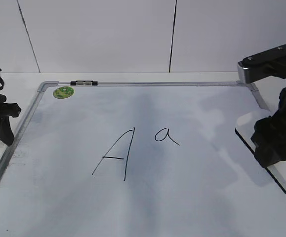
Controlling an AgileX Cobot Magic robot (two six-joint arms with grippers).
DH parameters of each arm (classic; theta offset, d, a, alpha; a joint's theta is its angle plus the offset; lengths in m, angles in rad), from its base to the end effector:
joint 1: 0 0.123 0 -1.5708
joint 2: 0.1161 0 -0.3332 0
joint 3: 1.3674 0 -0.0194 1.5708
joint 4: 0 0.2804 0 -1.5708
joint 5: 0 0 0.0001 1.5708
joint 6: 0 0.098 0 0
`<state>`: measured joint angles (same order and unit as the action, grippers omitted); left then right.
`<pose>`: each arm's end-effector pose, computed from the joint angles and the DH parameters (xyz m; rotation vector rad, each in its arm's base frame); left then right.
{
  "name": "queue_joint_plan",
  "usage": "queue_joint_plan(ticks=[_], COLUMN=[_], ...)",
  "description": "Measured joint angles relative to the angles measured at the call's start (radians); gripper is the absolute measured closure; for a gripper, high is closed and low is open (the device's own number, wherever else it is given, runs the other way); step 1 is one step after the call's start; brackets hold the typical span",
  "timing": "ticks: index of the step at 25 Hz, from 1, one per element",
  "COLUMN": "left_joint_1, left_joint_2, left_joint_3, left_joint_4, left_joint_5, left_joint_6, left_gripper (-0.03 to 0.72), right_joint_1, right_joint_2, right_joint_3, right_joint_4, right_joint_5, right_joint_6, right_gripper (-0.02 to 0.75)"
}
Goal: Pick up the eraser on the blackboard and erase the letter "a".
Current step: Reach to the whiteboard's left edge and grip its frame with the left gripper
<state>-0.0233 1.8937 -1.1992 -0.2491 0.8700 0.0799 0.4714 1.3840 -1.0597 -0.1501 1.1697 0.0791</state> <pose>0.3928 -0.0276 0.1849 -0.0742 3.0278 -0.2963 0.2464 0.1105 0.3127 -0.6415 2.8713 -0.1370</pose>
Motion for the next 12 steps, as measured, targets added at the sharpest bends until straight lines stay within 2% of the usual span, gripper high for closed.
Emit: queue_joint_plan(ticks=[12], left_joint_1=[0.0], left_joint_2=[0.033], left_joint_3=[0.0], left_joint_4=[0.0], left_joint_5=[0.024], left_joint_6=[0.0], left_gripper=[0.435], right_joint_1=[0.0], right_joint_2=[0.0], right_joint_3=[0.0], right_joint_4=[0.0], right_joint_5=[0.0], right_joint_6=[0.0], right_gripper=[0.206])
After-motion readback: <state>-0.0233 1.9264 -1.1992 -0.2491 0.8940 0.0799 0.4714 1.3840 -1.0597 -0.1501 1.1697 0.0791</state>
